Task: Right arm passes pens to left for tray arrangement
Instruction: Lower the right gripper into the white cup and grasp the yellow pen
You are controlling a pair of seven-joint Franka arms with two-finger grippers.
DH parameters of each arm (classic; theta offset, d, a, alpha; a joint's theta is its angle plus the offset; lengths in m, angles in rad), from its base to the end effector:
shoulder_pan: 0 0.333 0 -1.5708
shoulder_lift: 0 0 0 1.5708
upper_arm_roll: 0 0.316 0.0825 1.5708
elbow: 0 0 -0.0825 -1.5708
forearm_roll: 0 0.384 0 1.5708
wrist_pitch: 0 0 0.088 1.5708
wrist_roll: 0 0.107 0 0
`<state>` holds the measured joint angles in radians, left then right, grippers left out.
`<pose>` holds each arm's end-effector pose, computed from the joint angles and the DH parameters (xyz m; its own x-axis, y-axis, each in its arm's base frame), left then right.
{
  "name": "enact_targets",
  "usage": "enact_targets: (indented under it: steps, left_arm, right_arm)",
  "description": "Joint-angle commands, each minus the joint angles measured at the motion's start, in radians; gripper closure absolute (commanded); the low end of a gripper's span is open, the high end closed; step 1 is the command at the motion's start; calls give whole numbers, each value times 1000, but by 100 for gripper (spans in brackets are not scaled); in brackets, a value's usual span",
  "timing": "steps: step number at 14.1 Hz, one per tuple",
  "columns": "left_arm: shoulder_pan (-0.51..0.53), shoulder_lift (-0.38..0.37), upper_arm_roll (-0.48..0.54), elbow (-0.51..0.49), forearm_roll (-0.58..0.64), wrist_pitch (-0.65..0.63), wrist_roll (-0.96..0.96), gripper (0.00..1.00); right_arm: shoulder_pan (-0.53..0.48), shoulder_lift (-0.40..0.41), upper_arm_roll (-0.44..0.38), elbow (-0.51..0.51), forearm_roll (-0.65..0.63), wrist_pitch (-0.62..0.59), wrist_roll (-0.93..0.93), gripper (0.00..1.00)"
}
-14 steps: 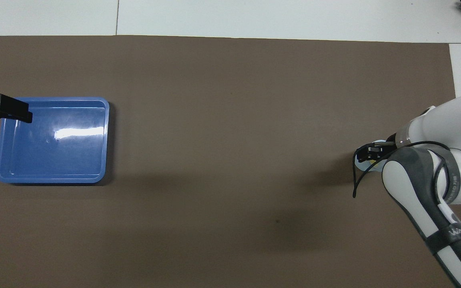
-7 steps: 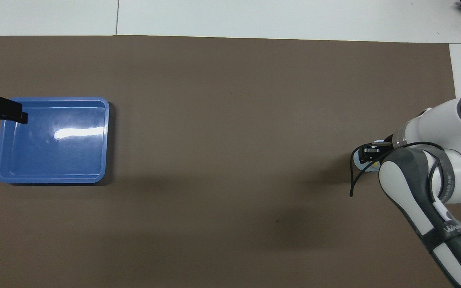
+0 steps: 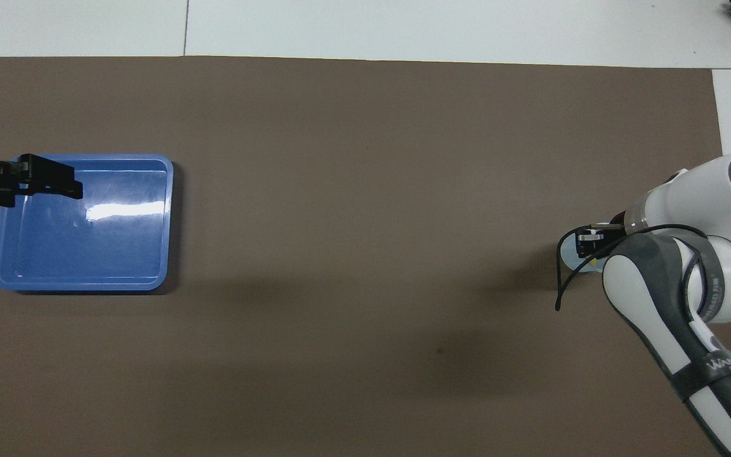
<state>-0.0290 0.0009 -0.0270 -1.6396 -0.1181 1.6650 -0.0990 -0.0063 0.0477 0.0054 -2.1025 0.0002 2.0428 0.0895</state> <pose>0.5607 -0.0430 0.6004 0.9985 0.0534 0.0121 0.0516 -0.9915 0.1193 0.5400 -0.0005 0.3877 0.9902 -0.0903 -0.1068 -0.0899 -0.9959 0.0092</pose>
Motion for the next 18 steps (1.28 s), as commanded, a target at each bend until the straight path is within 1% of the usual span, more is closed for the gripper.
enact_targets:
  steps: [1, 2, 4, 6, 7, 8, 9, 11, 13, 15, 16, 17, 18]
  left_arm:
    - [-43, -100, 9, -182, -76, 125, -103, 0]
    - [-55, -114, 9, -215, -103, 151, -148, 0]
    - [-97, -140, 9, -274, -156, 208, -276, 0]
    - [-123, -162, 9, -322, -186, 255, -384, 0]
    - [-133, -173, 9, -348, -213, 272, -398, 0]
    - [-134, -191, 9, -385, -257, 292, -401, 0]
    - [-138, -214, 9, -429, -296, 329, -401, 0]
    - [-179, -245, 9, -502, -307, 407, -401, 0]
    - [-190, -253, 9, -517, -305, 409, -401, 0]
    - [-190, -253, 9, -514, -305, 403, -410, 0]
    - [-189, -253, 9, -513, -307, 400, -419, 1]
    - [-190, -253, 9, -511, -307, 398, -427, 1]
    - [-190, -251, 7, -508, -314, 397, -471, 1]
  right_arm:
    - [-12, 6, 7, -10, 18, 4, 6, 83]
    - [-15, 6, 7, -7, 17, -4, 3, 85]
    - [-15, 1, 2, 2, 4, -29, -2, 86]
    - [-15, -2, -1, 45, 0, -91, -28, 88]
    - [-15, -3, -2, 70, -5, -122, -46, 95]
    - [-15, -9, -2, 79, -22, -139, -65, 100]
    - [-11, -18, -2, 85, -54, -145, -80, 100]
    - [-6, -37, 1, 91, -98, -147, -120, 100]
    - [2, -58, 1, 111, -117, -171, -206, 100]
    - [5, -58, 8, 204, -135, -272, -272, 100]
    - [6, -55, 11, 247, -135, -321, -274, 100]
    - [11, -55, 31, 287, -135, -364, -275, 100]
    - [12, -57, 45, 321, -134, -400, -275, 100]
